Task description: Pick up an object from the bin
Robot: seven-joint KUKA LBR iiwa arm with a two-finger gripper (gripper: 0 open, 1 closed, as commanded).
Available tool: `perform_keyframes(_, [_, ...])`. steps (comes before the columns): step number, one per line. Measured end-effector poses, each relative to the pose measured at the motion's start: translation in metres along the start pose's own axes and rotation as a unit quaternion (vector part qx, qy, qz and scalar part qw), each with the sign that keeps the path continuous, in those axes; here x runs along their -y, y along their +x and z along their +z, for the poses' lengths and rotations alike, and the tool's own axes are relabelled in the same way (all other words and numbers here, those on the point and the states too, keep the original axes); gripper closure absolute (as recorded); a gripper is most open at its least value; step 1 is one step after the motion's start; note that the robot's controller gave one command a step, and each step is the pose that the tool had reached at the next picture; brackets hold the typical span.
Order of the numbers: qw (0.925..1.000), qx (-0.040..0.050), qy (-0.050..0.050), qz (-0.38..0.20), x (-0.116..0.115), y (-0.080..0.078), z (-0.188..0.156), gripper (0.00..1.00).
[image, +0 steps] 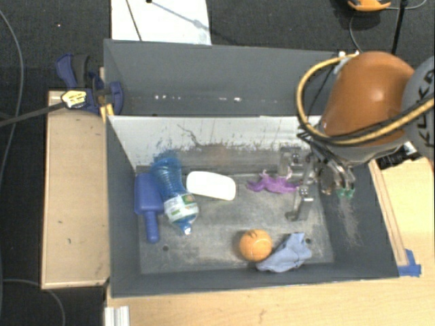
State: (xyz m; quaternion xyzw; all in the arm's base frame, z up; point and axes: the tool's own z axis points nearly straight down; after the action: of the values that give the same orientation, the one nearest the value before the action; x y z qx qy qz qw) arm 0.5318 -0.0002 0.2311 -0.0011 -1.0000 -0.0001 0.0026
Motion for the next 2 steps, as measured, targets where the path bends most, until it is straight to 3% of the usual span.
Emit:
perform_keyframes(1, [1.0000, 0.0042, 0.000, 0.000, 0.000, -0.002, -0.004, 0.00])
perform_keyframes(2, [0.9999, 0.0078, 0.000, -0.008, 0.006, 0.009, 0.033, 0.00])
